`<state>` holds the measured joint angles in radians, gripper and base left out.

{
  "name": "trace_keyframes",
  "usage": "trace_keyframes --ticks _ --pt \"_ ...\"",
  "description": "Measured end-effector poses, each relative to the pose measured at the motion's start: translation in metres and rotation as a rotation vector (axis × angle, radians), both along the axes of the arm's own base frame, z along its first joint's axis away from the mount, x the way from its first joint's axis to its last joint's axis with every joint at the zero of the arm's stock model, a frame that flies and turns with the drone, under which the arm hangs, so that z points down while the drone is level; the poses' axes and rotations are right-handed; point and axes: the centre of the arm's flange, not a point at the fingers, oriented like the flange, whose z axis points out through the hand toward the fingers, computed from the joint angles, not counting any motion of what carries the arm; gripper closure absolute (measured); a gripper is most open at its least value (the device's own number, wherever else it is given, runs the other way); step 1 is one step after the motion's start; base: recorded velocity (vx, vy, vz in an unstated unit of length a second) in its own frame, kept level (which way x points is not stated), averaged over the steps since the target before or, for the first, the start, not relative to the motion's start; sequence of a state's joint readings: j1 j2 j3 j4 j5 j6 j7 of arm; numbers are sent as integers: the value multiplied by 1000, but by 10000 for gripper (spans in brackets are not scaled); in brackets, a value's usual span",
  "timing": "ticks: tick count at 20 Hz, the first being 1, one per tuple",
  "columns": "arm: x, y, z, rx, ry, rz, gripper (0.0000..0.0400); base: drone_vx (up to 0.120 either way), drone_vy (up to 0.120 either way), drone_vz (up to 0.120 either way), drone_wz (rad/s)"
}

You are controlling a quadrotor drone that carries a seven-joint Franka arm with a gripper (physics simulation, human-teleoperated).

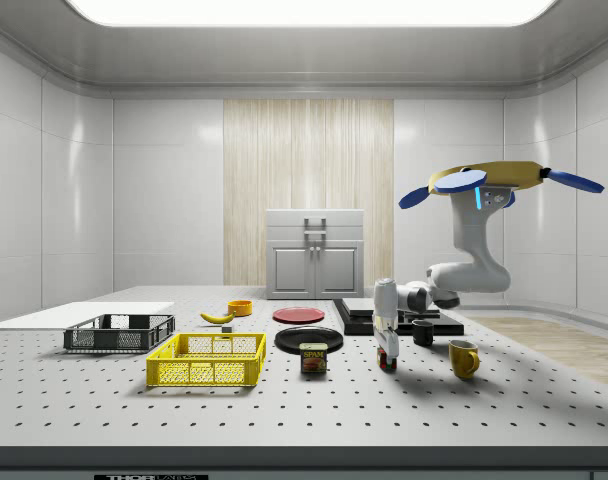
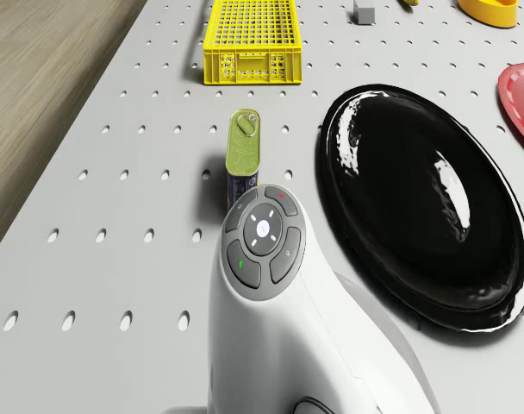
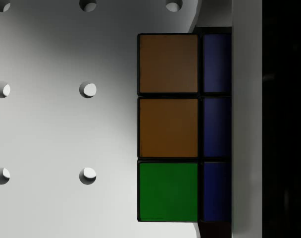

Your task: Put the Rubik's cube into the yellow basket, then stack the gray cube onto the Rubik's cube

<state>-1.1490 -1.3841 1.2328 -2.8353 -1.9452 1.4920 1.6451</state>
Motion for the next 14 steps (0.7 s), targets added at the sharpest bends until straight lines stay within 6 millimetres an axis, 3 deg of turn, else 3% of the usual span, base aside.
trace_keyframes --ticks 5,9,14 --pt "0 0 -15 0 0 0 74 0 0 8 0" --pt "0 0 -30 0 0 0 75 0 0 120 0" --pt "0 0 -40 0 0 0 75 120 0 120 0"
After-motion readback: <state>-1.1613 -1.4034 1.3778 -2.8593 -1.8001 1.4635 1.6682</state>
